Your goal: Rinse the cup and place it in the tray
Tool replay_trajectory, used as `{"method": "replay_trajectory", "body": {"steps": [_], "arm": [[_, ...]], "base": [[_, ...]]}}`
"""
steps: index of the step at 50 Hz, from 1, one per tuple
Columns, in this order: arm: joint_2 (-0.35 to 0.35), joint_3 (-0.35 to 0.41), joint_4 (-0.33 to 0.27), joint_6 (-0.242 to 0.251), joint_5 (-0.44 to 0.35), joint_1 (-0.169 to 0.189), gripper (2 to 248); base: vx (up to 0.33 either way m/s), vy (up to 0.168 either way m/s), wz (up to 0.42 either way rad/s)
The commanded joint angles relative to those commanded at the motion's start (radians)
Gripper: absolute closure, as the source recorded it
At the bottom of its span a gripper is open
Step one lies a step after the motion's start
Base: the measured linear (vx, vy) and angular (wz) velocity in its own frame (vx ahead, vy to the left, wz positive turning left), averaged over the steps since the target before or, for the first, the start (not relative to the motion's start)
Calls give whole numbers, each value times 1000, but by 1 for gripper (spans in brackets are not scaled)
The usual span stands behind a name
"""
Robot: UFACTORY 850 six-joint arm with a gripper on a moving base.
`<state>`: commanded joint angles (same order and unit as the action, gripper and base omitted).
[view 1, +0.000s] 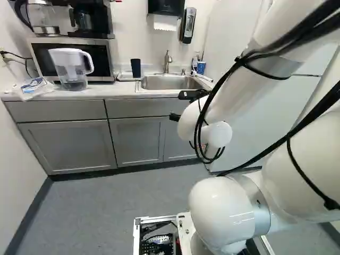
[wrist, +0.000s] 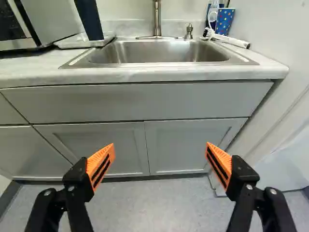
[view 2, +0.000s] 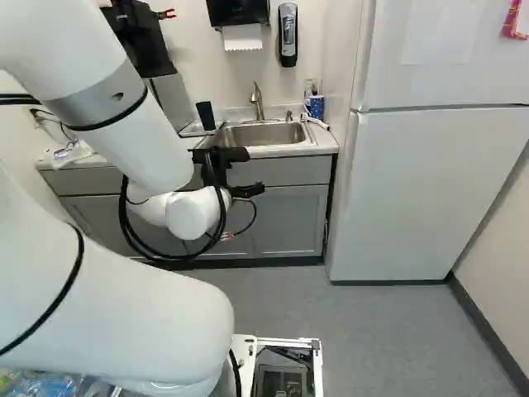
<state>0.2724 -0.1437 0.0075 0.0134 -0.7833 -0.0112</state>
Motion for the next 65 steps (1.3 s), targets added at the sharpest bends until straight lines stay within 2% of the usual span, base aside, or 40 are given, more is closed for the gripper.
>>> {"method": "replay_trajectory", "body": {"steps": [28, 65], "arm": [[6, 51, -7, -12, -81, 10, 3], [7, 56, -7, -13, -89, 11, 3]], "base": [[0, 0, 0], [0, 0, 0]]}}
